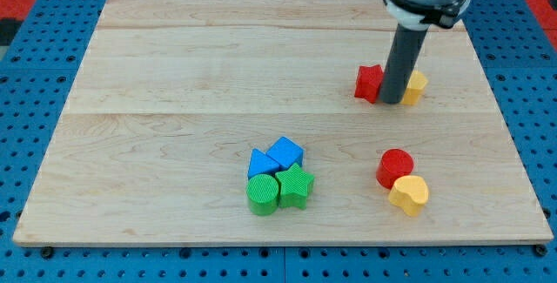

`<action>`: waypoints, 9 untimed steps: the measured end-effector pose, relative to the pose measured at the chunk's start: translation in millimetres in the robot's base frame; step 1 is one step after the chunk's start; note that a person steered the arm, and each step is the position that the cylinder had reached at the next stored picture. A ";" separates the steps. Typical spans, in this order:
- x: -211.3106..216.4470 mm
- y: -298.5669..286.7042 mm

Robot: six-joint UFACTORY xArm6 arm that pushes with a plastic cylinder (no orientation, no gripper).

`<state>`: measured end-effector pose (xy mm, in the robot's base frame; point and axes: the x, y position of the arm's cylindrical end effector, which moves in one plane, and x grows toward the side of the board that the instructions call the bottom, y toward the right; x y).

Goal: Move the yellow hexagon to the top right

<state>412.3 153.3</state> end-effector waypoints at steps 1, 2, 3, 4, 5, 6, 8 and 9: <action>-0.9 4.7; 8.3 32.7; 18.0 64.3; 18.6 96.0; 8.0 108.5; -16.6 88.8; 3.5 81.1; 1.6 56.9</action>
<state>413.9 210.2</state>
